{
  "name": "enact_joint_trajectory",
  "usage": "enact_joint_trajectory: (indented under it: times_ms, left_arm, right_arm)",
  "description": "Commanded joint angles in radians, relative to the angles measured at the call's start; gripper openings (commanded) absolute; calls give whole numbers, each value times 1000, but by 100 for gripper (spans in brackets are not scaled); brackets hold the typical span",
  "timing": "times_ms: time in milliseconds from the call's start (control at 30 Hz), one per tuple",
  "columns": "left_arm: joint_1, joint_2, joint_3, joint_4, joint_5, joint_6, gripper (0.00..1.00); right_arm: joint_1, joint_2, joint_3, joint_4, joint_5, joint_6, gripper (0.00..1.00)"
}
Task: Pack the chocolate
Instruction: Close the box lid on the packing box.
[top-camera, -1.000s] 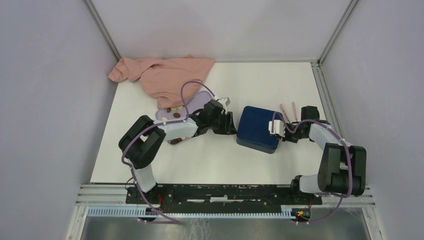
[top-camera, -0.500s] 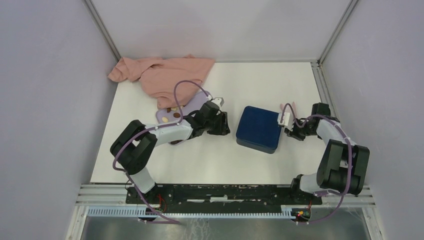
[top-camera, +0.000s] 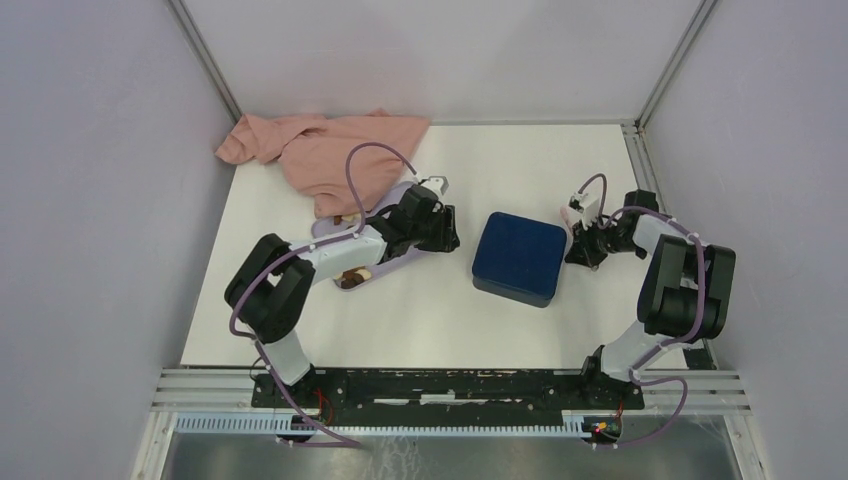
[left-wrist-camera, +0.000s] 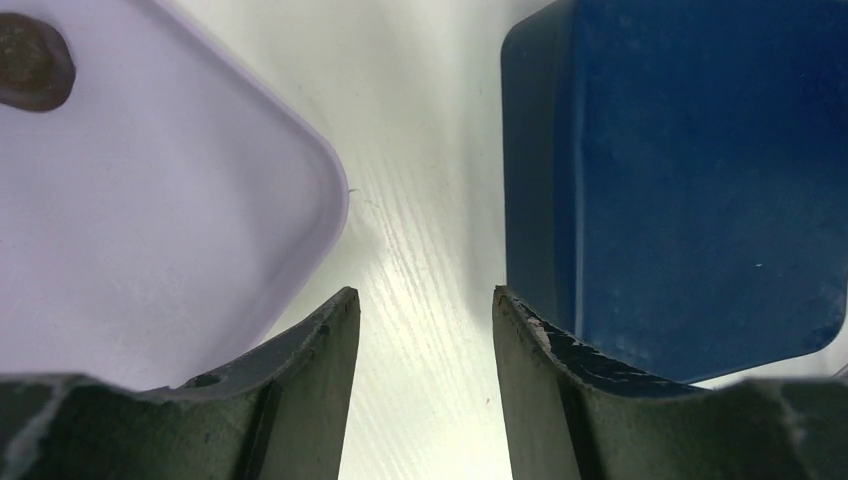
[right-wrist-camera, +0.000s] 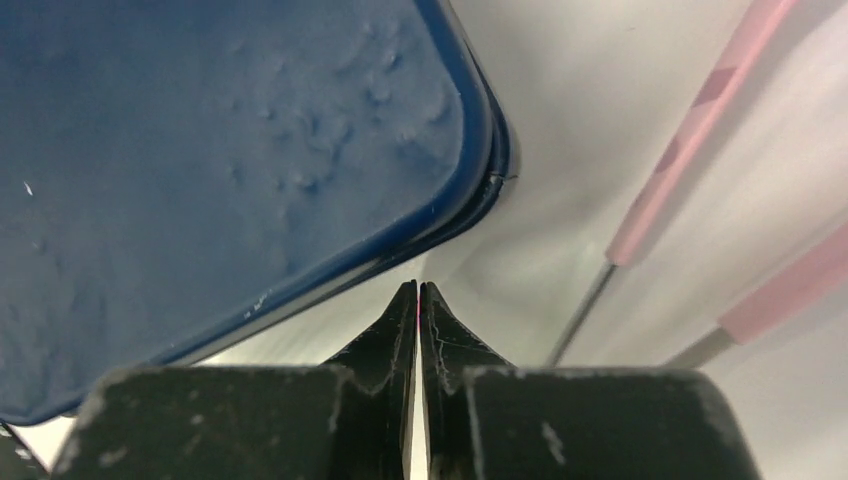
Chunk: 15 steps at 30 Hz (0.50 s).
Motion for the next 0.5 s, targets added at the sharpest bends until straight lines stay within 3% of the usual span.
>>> enact_joint_trajectory:
  times_ms: [0, 300, 467]
  left_arm:
    - [6, -57, -51, 55, -23, 44, 58]
    - [9, -164, -154, 14, -113, 39, 56]
    - [9, -250, -202, -65, -243, 31, 53]
  right_arm:
    - [21, 43, 36, 4, -101, 145, 7]
    - [219, 66, 71, 89, -118, 196, 8]
    - [283, 96, 145, 55, -45, 206, 9]
